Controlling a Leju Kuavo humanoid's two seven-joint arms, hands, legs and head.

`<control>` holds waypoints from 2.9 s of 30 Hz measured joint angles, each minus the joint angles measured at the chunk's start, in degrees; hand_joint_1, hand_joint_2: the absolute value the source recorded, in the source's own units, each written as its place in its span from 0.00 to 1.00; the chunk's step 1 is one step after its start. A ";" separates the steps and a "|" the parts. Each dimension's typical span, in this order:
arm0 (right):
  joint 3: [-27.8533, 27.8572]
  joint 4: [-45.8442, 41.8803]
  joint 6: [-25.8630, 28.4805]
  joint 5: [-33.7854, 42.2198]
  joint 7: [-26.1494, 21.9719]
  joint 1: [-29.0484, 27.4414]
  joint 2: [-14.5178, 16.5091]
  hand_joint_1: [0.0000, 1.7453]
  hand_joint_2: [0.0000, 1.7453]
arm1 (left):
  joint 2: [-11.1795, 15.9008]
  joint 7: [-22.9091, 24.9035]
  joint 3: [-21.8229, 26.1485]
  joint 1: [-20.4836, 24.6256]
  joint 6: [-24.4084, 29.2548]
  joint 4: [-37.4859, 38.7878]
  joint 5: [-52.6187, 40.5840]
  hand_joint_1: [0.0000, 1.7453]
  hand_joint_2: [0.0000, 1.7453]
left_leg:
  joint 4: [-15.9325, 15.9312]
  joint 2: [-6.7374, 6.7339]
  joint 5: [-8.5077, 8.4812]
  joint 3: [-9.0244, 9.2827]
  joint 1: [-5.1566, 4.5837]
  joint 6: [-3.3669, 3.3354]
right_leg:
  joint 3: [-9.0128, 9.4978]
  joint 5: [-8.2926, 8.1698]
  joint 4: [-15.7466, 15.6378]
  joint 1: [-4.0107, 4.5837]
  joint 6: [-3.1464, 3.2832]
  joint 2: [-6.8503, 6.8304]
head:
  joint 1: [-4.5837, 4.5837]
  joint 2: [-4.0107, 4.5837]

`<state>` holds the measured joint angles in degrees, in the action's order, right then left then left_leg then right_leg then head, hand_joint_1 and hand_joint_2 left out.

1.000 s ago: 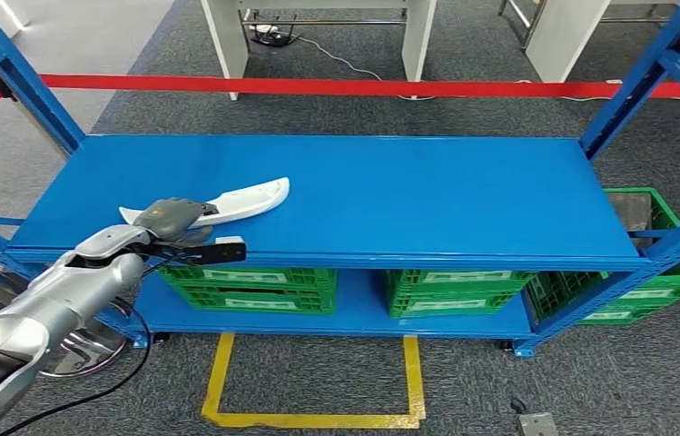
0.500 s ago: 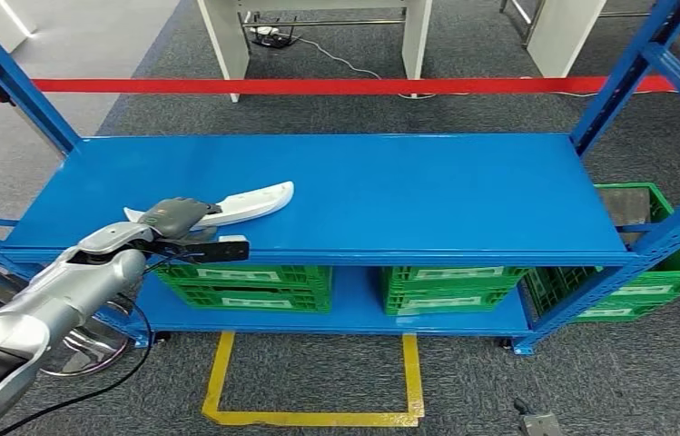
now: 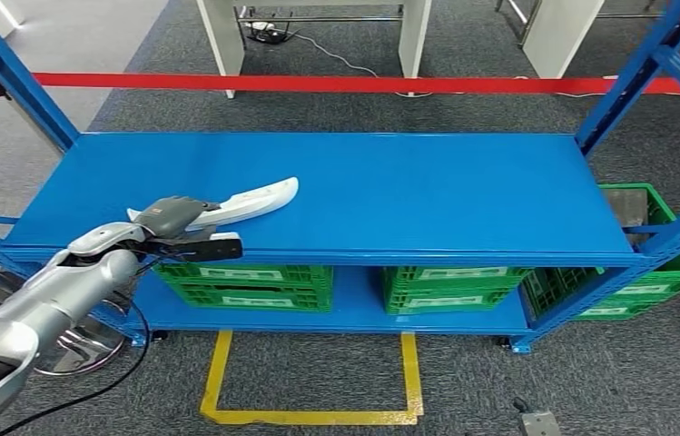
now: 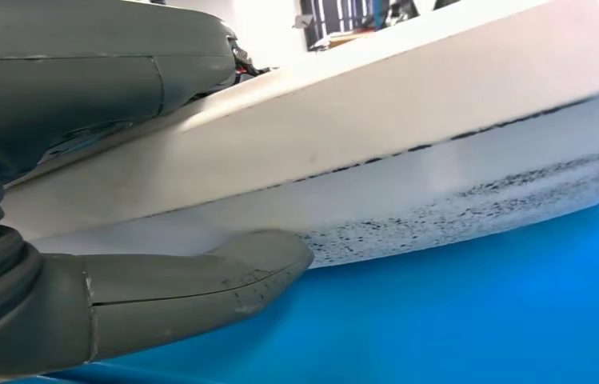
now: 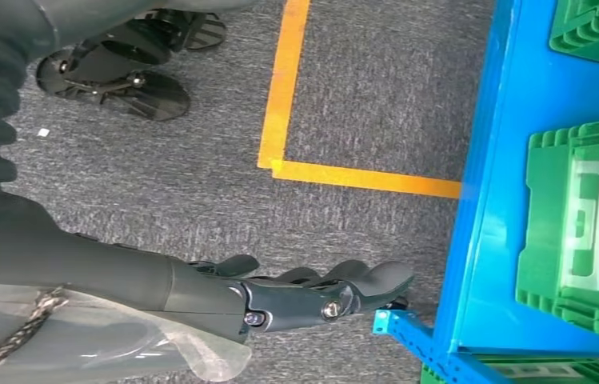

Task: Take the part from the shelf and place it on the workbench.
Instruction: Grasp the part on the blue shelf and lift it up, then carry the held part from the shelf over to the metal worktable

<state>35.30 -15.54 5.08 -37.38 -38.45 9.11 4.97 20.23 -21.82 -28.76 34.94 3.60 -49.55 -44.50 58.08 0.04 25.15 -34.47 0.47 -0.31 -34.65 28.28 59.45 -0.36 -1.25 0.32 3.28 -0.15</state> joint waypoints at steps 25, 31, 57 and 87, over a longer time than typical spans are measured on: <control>0.55 -0.02 1.58 2.12 0.00 -0.46 0.35 0.00 1.00 | -8.23 7.41 4.92 -4.04 21.75 -20.30 -9.42 1.00 1.00 | 4.23 0.13 0.27 -2.35 0.15 1.40 | 0.99 -0.81 -1.23 -0.14 1.29 0.15 | 0.09 0.00; 0.55 -0.02 2.01 2.64 0.00 -0.51 0.38 0.00 1.00 | -11.88 7.21 8.18 -6.62 26.27 -25.59 -4.91 1.00 1.00 | 0.67 0.10 0.04 -1.00 0.09 -0.29 | -0.32 0.57 0.35 -0.11 -0.45 0.10 | -0.06 0.00; 0.55 -0.42 3.34 4.92 0.00 -1.53 0.79 0.00 1.00 | -23.03 -8.10 21.77 -23.68 36.20 -40.33 15.01 1.00 1.00 | 0.36 0.16 4.24 4.57 -0.14 0.61 | -1.54 -3.81 -1.20 -0.03 0.57 -0.23 | 0.22 0.00; 0.62 -0.35 4.58 3.04 0.05 -1.32 1.08 0.00 1.00 | -25.90 -11.16 28.78 -25.94 36.36 -42.09 16.05 1.00 1.00 | 1.95 -0.06 4.84 5.10 -0.05 1.06 | -0.80 -3.00 -1.50 -0.01 0.78 -0.52 | 0.49 0.00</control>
<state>35.92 -15.89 9.66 -34.34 -38.40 7.79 6.05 -5.67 -32.98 0.02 9.00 39.95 -91.64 -28.45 60.02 -0.02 29.98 -29.36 0.42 0.75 -35.44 25.27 57.95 -0.37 -0.47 -0.20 3.76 -0.15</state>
